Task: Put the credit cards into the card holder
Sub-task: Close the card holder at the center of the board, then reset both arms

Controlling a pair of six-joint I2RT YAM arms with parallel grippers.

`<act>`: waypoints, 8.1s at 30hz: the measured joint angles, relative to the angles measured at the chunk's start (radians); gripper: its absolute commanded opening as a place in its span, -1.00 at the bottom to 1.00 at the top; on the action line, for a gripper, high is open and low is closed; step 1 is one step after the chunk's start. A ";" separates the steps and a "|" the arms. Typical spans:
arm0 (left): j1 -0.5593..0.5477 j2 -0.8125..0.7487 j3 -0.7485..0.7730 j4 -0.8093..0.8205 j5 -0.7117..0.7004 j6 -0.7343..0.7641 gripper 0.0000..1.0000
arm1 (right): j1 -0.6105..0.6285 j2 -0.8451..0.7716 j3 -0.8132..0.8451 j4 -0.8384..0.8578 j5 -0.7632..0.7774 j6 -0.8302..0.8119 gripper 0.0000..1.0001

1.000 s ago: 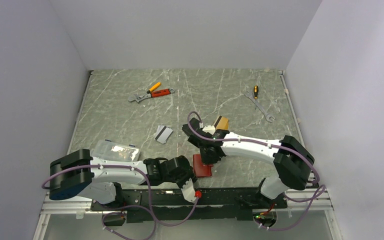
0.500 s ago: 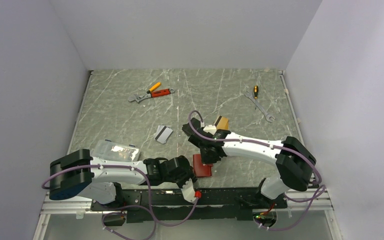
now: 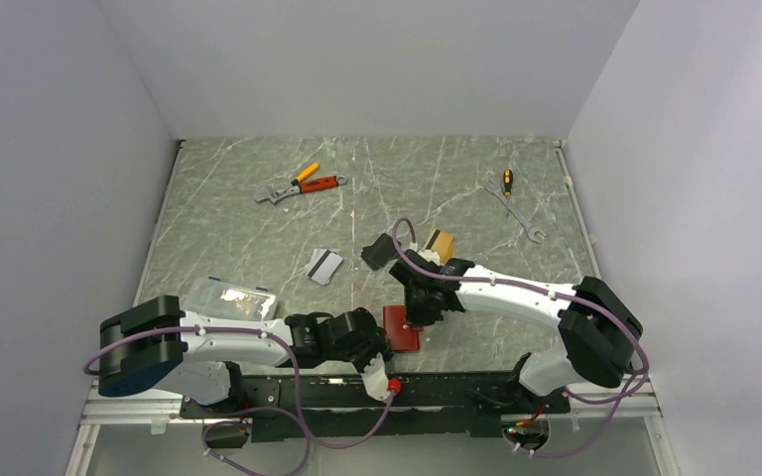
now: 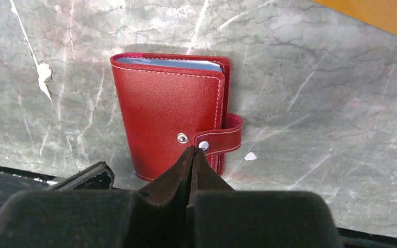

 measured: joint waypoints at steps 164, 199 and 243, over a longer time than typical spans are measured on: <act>1.730 -0.098 -0.180 0.336 0.748 -0.948 0.99 | -0.784 -0.088 -0.365 0.981 0.589 -0.526 0.98; 1.459 -0.019 -0.289 0.891 0.508 -1.047 0.99 | -0.813 -0.209 -0.649 1.453 0.520 -0.656 0.95; 1.453 -0.016 -0.284 0.867 0.457 -1.033 0.99 | -0.884 0.044 -0.610 1.720 0.325 -0.800 0.99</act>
